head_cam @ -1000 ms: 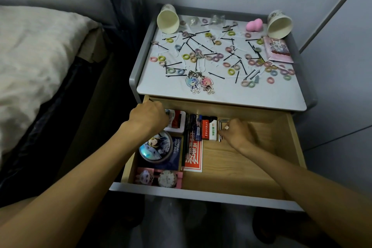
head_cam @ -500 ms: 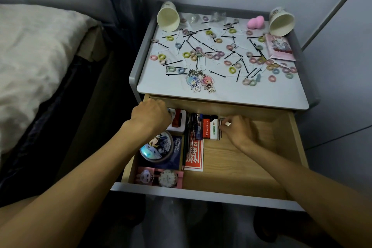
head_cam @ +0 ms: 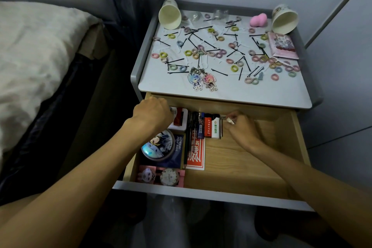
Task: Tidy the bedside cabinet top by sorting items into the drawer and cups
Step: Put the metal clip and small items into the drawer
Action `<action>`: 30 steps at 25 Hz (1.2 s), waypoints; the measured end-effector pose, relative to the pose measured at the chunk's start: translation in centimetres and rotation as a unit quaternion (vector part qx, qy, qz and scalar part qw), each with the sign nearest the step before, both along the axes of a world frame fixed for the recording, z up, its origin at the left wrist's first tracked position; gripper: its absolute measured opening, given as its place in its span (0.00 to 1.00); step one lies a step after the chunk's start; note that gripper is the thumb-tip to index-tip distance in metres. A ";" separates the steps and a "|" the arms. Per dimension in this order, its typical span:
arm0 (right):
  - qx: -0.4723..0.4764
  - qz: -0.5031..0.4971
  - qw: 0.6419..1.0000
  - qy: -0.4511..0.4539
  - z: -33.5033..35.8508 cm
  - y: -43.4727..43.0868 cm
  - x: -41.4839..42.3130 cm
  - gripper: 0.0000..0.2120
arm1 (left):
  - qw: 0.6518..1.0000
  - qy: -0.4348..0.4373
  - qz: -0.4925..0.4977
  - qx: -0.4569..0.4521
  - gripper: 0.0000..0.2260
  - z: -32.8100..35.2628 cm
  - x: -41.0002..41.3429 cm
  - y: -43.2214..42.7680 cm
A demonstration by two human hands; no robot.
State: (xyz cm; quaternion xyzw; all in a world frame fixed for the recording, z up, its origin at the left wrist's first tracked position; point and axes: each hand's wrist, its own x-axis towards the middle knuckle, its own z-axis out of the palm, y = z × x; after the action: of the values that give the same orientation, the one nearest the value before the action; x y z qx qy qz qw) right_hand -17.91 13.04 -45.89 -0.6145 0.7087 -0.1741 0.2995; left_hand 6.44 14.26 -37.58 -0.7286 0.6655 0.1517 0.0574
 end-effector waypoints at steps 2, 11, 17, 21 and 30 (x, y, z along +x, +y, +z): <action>0.022 0.038 0.999 0.020 0.4 0.7 -0.9 0.12 | 1.000 -0.003 -0.001 -0.002 0.10 -0.2 0.1 0.0; 0.134 -0.103 0.980 -0.107 -0.3 1.6 -3.4 0.06 | 1.000 -0.023 0.000 -0.007 0.12 -0.5 -0.3 0.0; 0.151 -0.195 0.933 -0.264 -0.5 2.5 -3.7 0.06 | 0.999 -0.045 0.004 0.007 0.15 -0.4 -0.7 -0.2; 0.098 0.064 0.971 0.206 -0.5 3.2 -4.8 0.14 | 0.999 -0.054 0.002 0.008 0.15 -0.4 -0.6 -0.2; 0.065 0.016 0.995 0.071 -0.6 2.2 -2.1 0.10 | 0.998 -0.064 -0.003 0.012 0.15 -0.4 -0.8 -0.2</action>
State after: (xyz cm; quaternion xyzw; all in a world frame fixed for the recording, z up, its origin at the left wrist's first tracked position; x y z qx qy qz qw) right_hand -19.96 15.26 -46.51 -0.6159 0.7281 -0.0785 0.2903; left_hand 5.65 14.10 -38.00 -0.7339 0.6609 0.1123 0.1090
